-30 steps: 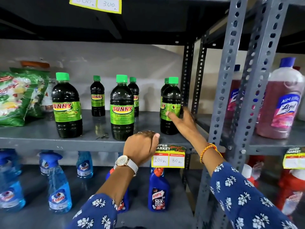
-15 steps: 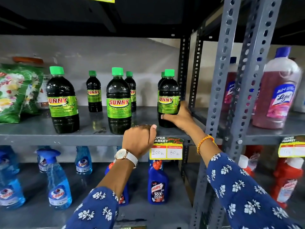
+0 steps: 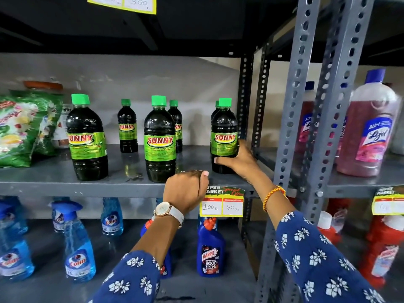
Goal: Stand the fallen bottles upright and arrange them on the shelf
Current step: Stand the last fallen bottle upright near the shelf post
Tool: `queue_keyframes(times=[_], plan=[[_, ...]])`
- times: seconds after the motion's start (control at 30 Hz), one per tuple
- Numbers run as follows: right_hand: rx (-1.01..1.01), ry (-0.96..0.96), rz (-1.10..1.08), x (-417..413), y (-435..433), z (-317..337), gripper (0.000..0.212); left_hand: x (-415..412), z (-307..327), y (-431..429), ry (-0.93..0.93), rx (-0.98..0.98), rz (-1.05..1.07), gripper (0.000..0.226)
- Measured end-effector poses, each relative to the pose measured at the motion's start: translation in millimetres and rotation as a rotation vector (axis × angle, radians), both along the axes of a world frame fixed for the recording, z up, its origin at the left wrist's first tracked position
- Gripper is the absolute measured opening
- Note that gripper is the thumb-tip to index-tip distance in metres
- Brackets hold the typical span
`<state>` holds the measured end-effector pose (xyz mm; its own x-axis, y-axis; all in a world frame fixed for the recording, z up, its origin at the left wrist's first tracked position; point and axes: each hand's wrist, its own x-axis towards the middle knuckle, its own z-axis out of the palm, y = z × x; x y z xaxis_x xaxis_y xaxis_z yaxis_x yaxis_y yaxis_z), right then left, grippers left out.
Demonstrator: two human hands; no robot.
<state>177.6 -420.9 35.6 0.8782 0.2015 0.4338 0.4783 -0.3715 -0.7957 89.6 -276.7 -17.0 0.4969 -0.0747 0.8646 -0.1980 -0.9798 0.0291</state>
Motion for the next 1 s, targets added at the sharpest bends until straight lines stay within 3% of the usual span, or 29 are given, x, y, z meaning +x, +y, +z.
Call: queue_keyframes(times=[0.2,0.33,0.7,0.93,1.0], plan=[[-0.027,0.003,0.03,-12,-7,3,0.062,1,-2,2,-0.029,-0.006,-0.007,0.045],[-0.041,-0.002,0.042,-21,-13,-3,0.075,0,-2,0,-0.033,-0.004,0.002,0.044],[-0.001,-0.056,0.087,-42,-24,-5,0.051,-5,0,-1,0.01,0.004,-0.041,0.035],[0.012,-0.049,0.086,-43,-22,-9,0.06,-6,0,3,0.039,0.018,-0.032,0.043],[0.102,-0.128,0.044,-52,-18,-11,0.072,-8,1,6,0.058,0.032,-0.112,0.046]])
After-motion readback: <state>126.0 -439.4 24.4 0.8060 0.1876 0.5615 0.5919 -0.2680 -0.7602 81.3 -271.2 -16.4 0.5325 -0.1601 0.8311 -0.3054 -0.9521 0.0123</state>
